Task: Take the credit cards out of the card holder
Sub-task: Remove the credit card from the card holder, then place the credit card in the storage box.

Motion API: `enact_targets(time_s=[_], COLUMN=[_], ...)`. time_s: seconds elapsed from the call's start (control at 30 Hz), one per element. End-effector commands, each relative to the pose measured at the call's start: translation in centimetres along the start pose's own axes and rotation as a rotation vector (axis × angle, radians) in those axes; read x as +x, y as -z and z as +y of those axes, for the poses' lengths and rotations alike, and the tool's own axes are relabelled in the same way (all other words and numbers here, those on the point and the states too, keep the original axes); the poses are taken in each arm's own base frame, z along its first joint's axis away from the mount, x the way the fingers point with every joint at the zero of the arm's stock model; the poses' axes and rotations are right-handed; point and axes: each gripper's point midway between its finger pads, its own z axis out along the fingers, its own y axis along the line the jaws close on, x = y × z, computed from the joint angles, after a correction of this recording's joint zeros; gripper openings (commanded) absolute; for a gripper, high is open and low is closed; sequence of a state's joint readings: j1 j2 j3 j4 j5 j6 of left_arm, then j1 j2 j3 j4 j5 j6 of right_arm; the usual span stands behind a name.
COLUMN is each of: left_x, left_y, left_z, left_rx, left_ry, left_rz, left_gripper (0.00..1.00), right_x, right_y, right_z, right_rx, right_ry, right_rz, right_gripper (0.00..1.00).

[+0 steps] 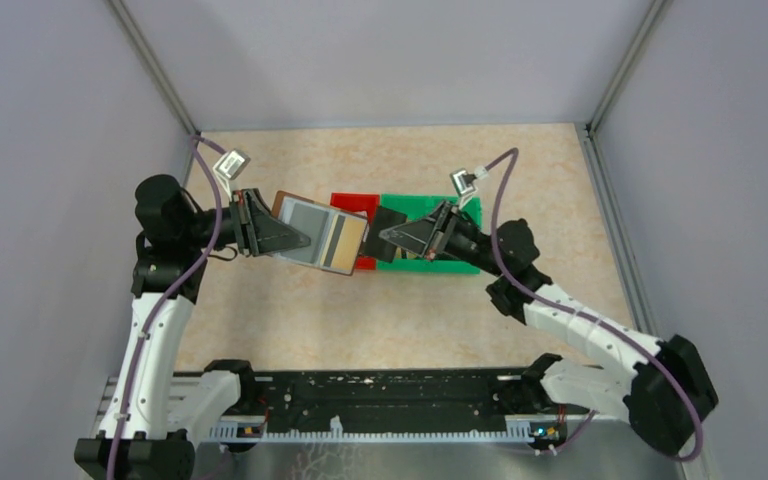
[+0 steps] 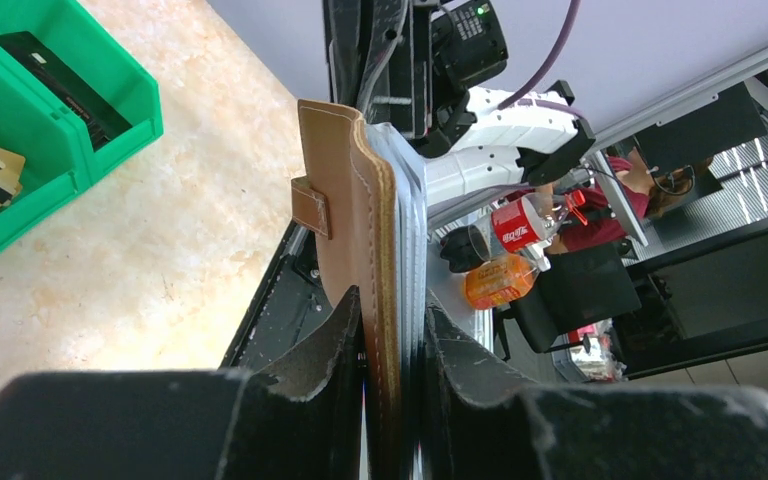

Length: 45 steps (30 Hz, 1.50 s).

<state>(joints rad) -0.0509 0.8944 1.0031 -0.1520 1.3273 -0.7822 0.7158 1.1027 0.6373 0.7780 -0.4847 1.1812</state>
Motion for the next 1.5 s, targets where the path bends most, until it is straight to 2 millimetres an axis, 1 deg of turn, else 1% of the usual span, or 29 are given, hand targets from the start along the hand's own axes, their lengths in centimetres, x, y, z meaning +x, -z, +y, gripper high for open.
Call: enact_targets(time_s=[0.0,0.1,0.2,0.33,0.47,0.57,0.7,0.77,0.93,1.0,1.13,1.27,1.33,1.37,1.47], left_x=[-0.3,-0.4,-0.4,-0.5,-0.5,-0.5,-0.5,-0.6,-1.0,-1.2,-1.2,-1.3,-1.3,-1.3,-1.4], left_y=[0.0,0.1,0.1,0.0,0.0,0.0,0.0,0.0,0.0,0.0,0.0,0.0,0.0,0.0,0.0], left_z=[-1.5,-1.5,-1.5,-1.4,-1.2,-1.2,-1.3,-1.5,-1.6,-1.7,-1.7,-1.8,-1.9,-1.9,-1.9], left_rx=[0.028,0.03,0.03,0.026,0.028,0.027,0.028,0.027,0.018,0.015,0.008,0.009,0.009,0.009,0.008], left_ry=[-0.073,-0.078,-0.08,-0.081,-0.093,-0.089,-0.089,-0.097,-0.102,-0.107,-0.109,-0.11,-0.108,-0.108,-0.113], left_rz=[0.012,0.016,0.019,0.017,0.022,0.026,0.028,0.026,0.027,0.027,0.02,0.015,0.014,0.013,0.009], left_gripper=[0.0,0.0,0.0,0.0,0.0,0.0,0.0,0.0,0.0,0.0,0.0,0.0,0.0,0.0,0.0], right_x=[-2.0,-3.5,-5.0,-6.6,-8.4,-9.5,-10.1,-10.4,-11.6,-11.9,-11.7,-10.8,-10.4,-10.2,-9.7], right_y=[3.0,5.1,7.3,10.4,12.2,13.2,13.5,13.7,14.2,14.2,13.8,13.4,13.3,13.2,12.8], right_z=[-0.2,-1.8,-4.2,-8.0,-10.6,-13.1,-16.7,-18.7,-22.6,-23.8,-26.0,-28.3,-29.1,-29.5,-30.1], right_rx=[0.081,0.175,0.316,0.536,0.702,0.825,0.904,0.956,1.06,1.082,1.089,1.1,1.113,1.116,1.119], right_ry=[0.079,0.084,0.142,0.191,0.258,0.303,0.302,0.299,0.317,0.322,0.291,0.251,0.247,0.244,0.235], right_rz=[-0.021,-0.03,-0.033,-0.035,-0.042,-0.027,0.009,0.026,0.065,0.084,0.107,0.151,0.173,0.181,0.192], right_gripper=[0.0,0.0,0.0,0.0,0.0,0.0,0.0,0.0,0.0,0.0,0.0,0.0,0.0,0.03,0.2])
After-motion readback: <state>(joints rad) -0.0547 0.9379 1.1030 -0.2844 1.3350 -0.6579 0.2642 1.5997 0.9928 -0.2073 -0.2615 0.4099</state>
